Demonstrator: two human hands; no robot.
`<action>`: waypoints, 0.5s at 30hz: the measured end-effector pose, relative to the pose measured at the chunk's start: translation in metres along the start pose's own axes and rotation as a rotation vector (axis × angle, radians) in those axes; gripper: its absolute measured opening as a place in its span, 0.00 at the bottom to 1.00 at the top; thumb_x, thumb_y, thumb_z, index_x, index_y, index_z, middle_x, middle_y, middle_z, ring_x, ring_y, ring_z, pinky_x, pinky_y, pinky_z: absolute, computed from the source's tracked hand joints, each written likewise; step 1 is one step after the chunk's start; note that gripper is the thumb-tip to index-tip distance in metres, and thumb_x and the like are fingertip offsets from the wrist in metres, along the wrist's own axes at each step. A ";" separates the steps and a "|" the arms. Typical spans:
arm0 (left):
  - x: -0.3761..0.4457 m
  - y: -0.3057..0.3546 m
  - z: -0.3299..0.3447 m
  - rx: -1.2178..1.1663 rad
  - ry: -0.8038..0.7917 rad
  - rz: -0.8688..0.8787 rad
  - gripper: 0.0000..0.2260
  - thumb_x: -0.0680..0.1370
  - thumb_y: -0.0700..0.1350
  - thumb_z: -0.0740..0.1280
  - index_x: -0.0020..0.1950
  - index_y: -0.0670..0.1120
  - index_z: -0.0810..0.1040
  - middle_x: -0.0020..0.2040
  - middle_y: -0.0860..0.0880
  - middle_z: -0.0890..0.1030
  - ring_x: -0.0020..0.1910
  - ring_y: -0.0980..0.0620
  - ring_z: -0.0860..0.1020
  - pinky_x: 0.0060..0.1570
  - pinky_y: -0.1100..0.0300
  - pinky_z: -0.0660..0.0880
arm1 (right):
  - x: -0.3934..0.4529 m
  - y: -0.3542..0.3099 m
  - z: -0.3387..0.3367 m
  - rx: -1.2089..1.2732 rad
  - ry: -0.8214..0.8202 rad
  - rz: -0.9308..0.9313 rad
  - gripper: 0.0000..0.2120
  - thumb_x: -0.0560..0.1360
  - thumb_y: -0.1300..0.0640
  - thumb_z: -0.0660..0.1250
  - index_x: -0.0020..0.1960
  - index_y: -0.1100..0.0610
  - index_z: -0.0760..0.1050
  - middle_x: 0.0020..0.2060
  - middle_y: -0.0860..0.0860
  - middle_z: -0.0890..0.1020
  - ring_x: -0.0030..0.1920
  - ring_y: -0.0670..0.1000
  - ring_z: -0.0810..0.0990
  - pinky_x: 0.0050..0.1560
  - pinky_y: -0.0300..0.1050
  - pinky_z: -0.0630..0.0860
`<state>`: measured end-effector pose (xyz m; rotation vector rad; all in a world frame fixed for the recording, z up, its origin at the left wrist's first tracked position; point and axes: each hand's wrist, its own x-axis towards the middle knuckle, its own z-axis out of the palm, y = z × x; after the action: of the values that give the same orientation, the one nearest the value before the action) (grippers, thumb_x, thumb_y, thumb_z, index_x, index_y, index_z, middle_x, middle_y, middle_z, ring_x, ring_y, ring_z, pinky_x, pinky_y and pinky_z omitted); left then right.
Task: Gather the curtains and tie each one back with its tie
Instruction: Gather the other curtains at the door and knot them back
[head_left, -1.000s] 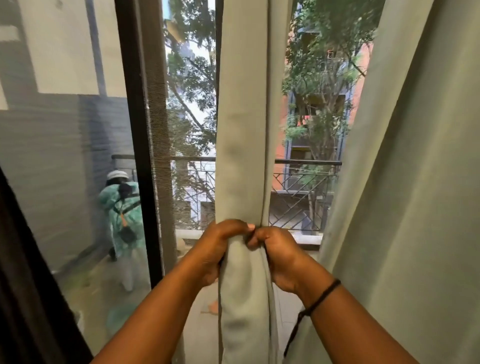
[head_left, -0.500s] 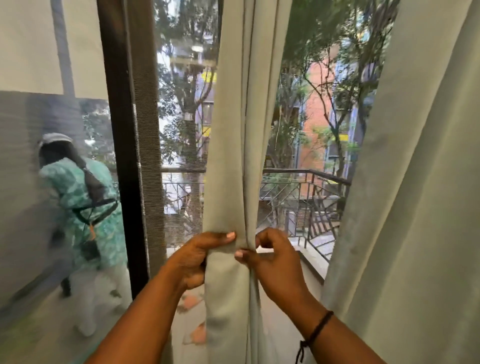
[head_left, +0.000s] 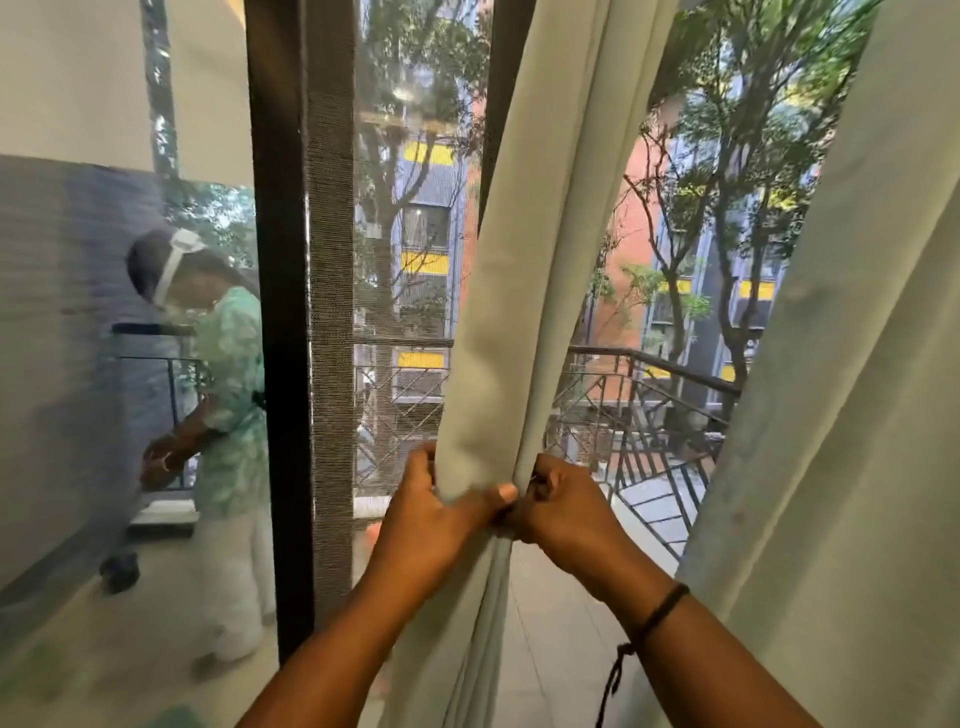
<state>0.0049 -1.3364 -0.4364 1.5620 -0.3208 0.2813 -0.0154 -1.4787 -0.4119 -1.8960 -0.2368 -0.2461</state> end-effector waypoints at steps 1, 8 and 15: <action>0.001 0.000 0.000 -0.037 -0.062 -0.010 0.25 0.61 0.47 0.79 0.52 0.57 0.71 0.45 0.58 0.82 0.42 0.59 0.82 0.41 0.59 0.80 | 0.001 0.000 -0.003 0.003 -0.037 0.004 0.18 0.69 0.71 0.69 0.43 0.47 0.77 0.36 0.43 0.82 0.35 0.41 0.82 0.33 0.32 0.76; 0.005 0.001 0.006 -0.132 -0.286 -0.106 0.27 0.53 0.48 0.79 0.51 0.47 0.82 0.47 0.46 0.85 0.46 0.46 0.84 0.43 0.54 0.79 | 0.002 0.016 -0.030 0.082 -0.318 0.079 0.16 0.72 0.64 0.69 0.59 0.57 0.78 0.53 0.60 0.82 0.54 0.64 0.80 0.56 0.62 0.77; -0.009 0.005 0.065 -0.201 -0.192 -0.099 0.26 0.55 0.45 0.78 0.52 0.44 0.81 0.47 0.43 0.85 0.46 0.44 0.84 0.40 0.57 0.79 | -0.008 0.034 -0.074 0.051 -0.187 -0.016 0.11 0.67 0.64 0.72 0.43 0.49 0.82 0.36 0.50 0.85 0.39 0.54 0.82 0.45 0.53 0.81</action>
<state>-0.0070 -1.4013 -0.4360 1.4034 -0.4078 0.0201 -0.0174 -1.5605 -0.4208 -1.8683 -0.3804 -0.0724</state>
